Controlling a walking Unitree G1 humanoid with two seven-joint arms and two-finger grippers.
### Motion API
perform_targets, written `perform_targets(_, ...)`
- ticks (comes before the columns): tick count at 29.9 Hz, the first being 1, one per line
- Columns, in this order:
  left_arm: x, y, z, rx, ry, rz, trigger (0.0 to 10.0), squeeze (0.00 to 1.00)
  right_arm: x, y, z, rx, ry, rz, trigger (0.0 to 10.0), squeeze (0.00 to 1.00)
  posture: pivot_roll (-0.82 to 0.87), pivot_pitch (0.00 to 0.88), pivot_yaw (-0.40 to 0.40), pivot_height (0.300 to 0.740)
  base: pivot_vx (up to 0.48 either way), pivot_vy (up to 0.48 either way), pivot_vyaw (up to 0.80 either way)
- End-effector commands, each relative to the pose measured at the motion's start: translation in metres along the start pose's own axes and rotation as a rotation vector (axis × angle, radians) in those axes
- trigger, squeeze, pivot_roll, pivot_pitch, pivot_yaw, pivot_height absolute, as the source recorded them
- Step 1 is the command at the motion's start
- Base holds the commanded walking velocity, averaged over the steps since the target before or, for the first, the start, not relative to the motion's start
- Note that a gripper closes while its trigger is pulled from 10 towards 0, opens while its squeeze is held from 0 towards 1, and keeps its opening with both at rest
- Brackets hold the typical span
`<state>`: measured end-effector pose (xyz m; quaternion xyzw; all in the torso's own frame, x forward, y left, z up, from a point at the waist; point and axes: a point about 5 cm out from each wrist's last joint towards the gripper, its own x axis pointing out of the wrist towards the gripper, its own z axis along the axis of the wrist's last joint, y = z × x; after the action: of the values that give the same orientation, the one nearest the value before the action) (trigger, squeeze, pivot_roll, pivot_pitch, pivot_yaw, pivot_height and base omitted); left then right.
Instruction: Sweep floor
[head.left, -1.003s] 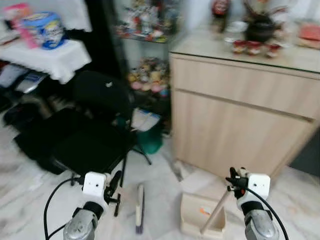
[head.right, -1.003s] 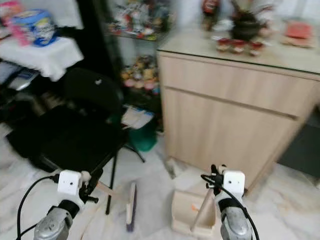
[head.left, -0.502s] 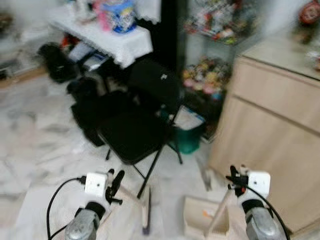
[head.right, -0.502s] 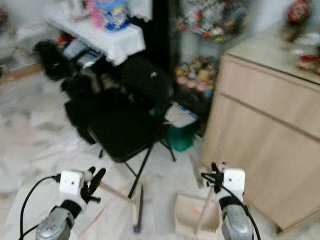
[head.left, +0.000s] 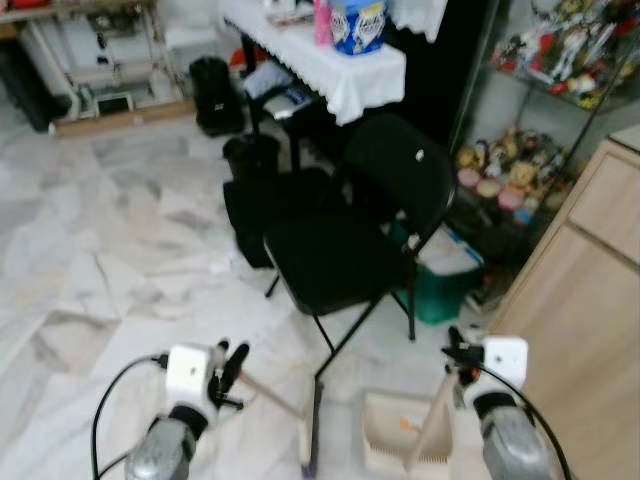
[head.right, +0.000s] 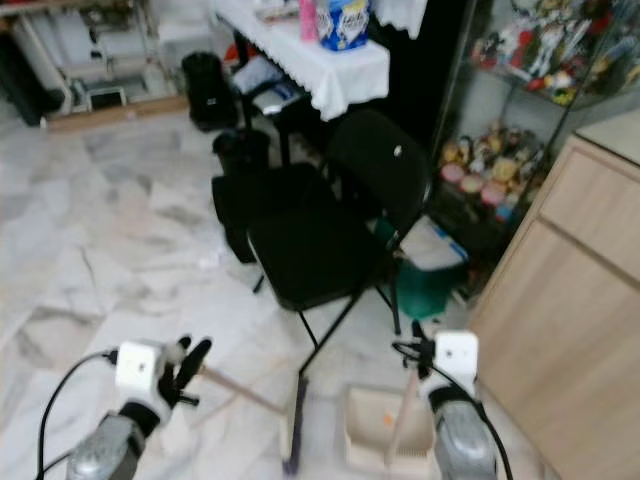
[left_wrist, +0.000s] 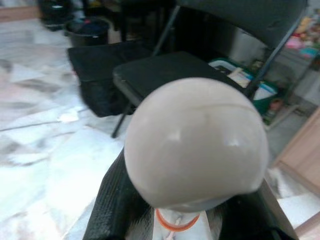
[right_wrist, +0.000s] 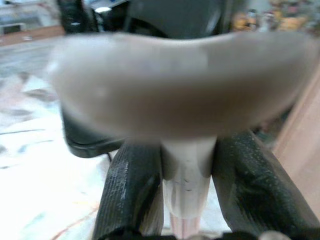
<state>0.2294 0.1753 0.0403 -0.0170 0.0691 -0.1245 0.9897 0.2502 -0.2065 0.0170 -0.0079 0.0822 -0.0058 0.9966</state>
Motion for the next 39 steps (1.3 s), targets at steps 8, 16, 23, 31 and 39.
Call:
perform_targets(8,-0.0005,0.0081,0.0082,0.024,-0.026,0.034,10.0,0.00,0.0039,0.0001,0.0050,0.012,-0.022,0.011,10.0,0.00,-0.05,0.000,0.034,0.740,0.000,0.000,0.80)
perform_targets(16,-0.0001,0.0108,0.0085,0.023,-0.023,0.057,10.0,0.00,0.0049,0.0045,0.0073,0.018,-0.028,0.039,10.0,0.00,-0.05,0.000,0.032,0.740,0.000,0.000,0.80)
perform_targets(23,0.0000,0.0076,0.0077,0.032,-0.021,0.041,10.0,0.00,0.0044,0.0018,0.0062,0.006,-0.011,0.034,10.0,0.00,-0.06,0.000,0.031,0.740,0.000,0.000,0.80)
perform_targets(31,-0.0002,0.0069,0.0052,0.022,-0.011,0.050,10.0,0.00,0.0034,-0.0029,0.0072,0.014,-0.009,0.027,10.0,0.00,-0.06,0.000,0.026,0.740,0.000,0.000,0.07)
perform_targets(39,-0.0007,0.0102,0.0057,0.024,-0.003,0.060,10.0,0.00,0.0117,-0.0009,0.0141,0.025,-0.025,0.003,10.0,0.00,-0.05,0.000,0.025,0.740,0.000,0.041,0.00)
